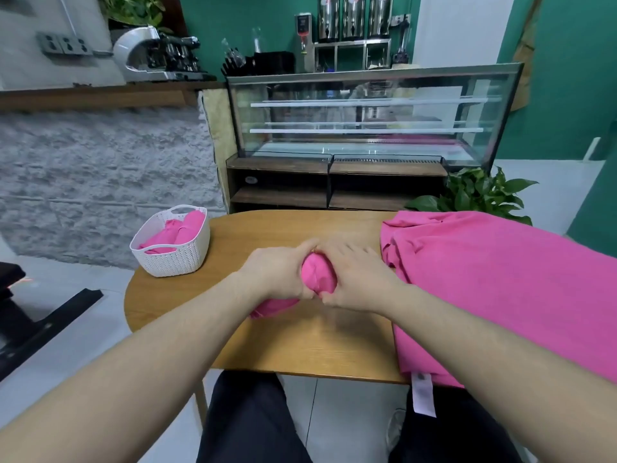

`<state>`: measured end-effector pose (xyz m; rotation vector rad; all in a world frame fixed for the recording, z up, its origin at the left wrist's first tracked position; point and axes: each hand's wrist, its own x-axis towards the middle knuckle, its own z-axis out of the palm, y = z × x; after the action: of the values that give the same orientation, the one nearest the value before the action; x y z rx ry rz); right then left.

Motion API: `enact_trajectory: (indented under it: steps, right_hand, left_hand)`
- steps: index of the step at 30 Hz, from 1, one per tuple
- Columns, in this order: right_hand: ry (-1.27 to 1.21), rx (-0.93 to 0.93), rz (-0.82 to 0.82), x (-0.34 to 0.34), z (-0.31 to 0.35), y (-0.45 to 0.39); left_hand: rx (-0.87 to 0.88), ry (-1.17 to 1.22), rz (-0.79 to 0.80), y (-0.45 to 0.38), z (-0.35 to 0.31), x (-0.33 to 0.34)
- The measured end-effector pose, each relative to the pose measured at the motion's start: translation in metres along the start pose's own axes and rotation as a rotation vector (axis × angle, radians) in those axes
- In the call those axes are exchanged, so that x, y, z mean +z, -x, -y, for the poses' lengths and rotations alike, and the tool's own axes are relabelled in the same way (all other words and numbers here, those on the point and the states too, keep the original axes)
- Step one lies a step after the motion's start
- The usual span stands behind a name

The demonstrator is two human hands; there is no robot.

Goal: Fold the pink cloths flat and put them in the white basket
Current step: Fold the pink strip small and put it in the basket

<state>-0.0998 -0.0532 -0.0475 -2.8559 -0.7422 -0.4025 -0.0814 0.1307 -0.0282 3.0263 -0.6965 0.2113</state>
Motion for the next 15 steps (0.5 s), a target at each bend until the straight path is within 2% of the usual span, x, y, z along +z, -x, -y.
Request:
enact_trajectory:
  steps: [3, 6, 12, 15]
  right_hand:
    - [-0.197, 0.021, -0.073, 0.019, 0.013, -0.018]
    - [-0.264, 0.032, -0.111, 0.037, 0.023, -0.042]
    - [-0.319, -0.023, -0.023, 0.064, 0.051, -0.096]
    - [-0.332, -0.066, 0.028, 0.075, 0.071, -0.122]
  left_hand:
    - [-0.051, -0.017, -0.035, 0.004, 0.038, 0.0]
    - [-0.188, 0.098, -0.055, 0.006, 0.077, -0.001]
    - [-0.516, 0.306, -0.194, -0.002, 0.158, -0.013]
    - [-0.615, 0.282, -0.254, -0.017, 0.206, -0.019]
